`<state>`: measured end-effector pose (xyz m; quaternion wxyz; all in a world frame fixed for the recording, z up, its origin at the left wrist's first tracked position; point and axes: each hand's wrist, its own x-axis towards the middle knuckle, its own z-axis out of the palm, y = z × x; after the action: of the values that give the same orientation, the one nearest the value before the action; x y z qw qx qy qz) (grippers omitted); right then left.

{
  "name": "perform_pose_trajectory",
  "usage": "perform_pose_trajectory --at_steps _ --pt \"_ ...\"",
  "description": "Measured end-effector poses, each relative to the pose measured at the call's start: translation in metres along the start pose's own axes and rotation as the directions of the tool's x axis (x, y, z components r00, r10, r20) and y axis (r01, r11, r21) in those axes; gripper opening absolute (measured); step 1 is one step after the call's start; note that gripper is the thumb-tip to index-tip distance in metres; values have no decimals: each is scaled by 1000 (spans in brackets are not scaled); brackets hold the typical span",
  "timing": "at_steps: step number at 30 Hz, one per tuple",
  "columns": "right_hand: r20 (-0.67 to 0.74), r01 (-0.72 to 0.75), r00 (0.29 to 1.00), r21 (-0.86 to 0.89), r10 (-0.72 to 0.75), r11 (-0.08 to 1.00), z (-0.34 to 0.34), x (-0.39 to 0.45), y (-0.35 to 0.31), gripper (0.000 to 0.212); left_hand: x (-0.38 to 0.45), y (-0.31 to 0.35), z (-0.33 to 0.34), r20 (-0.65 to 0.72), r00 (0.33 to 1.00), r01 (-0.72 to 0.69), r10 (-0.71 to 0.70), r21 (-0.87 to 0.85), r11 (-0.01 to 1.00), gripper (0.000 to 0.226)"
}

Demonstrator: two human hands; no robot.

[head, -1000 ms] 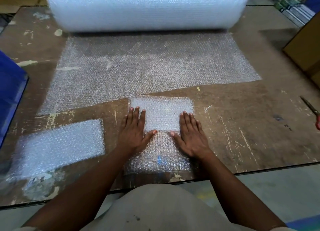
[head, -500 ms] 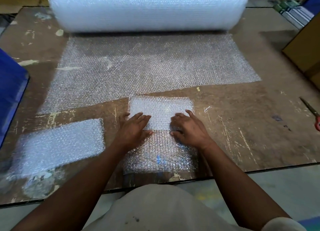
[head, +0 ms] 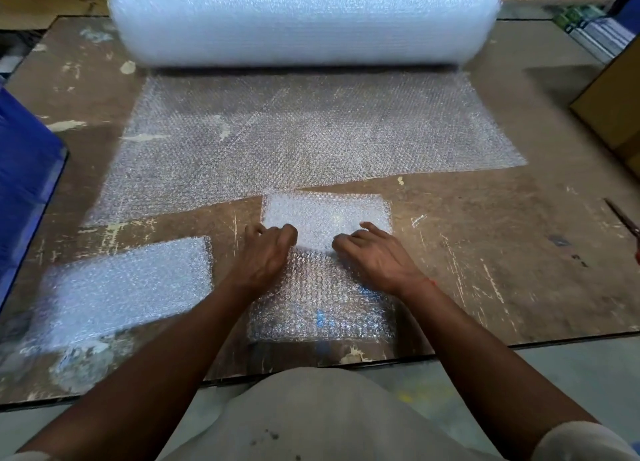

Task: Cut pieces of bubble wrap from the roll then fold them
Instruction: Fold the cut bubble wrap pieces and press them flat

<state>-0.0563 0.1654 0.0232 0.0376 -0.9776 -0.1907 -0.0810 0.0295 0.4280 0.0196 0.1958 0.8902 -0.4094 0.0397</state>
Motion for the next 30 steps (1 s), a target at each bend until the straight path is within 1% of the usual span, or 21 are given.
perform_pose_trajectory --at_steps 2,4,5,8,12,15,17,18,20,22,23,25,27,29,30 --pt "-1 44 999 -34 -44 998 0 -1 -2 32 3 -3 3 -15 999 -39 40 78 996 17" --pt "-14 58 998 -74 -59 996 2 -1 -1 33 6 -9 8 -11 999 -45 48 194 980 15" --pt "-16 53 998 -86 -54 995 3 -1 0 30 8 -11 10 0 999 -37 38 238 971 19" --pt "-10 -39 999 -23 39 999 3 -1 1 24 11 -8 8 38 999 -14 1 346 938 23" --pt "29 -144 989 6 144 990 -1 4 -3 14 8 0 0 14 999 30 -42 478 878 34" --pt "27 -241 970 51 240 969 -8 8 -11 15 11 5 -7 -11 996 81 -88 513 854 51" --pt "2 -329 944 94 330 940 -13 10 -15 13 20 9 -15 15 989 120 -150 518 847 75" --pt "-9 -368 929 115 371 923 -14 12 -16 18 24 11 -19 45 982 130 -181 529 838 88" --pt "16 -428 903 128 429 895 -15 15 -19 35 30 13 -25 103 967 133 -234 577 806 114" --pt "12 -460 887 107 461 882 -18 17 -20 41 33 14 -25 140 956 120 -259 617 778 131" --pt "-22 -456 888 95 459 885 -19 19 -20 37 34 15 -25 157 951 115 -268 624 773 137" --pt "-123 -430 893 50 433 901 -20 20 -21 22 34 15 -25 190 941 103 -280 629 771 145" --pt "-189 -426 888 -5 418 904 -20 23 -22 17 34 16 -26 213 937 86 -278 630 772 147" --pt "-175 -439 892 -110 417 892 -17 27 -20 15 35 18 -29 235 935 61 -266 633 772 147" --pt "-150 -445 894 -178 423 878 -14 29 -19 19 35 20 -30 248 931 53 -266 630 775 149"
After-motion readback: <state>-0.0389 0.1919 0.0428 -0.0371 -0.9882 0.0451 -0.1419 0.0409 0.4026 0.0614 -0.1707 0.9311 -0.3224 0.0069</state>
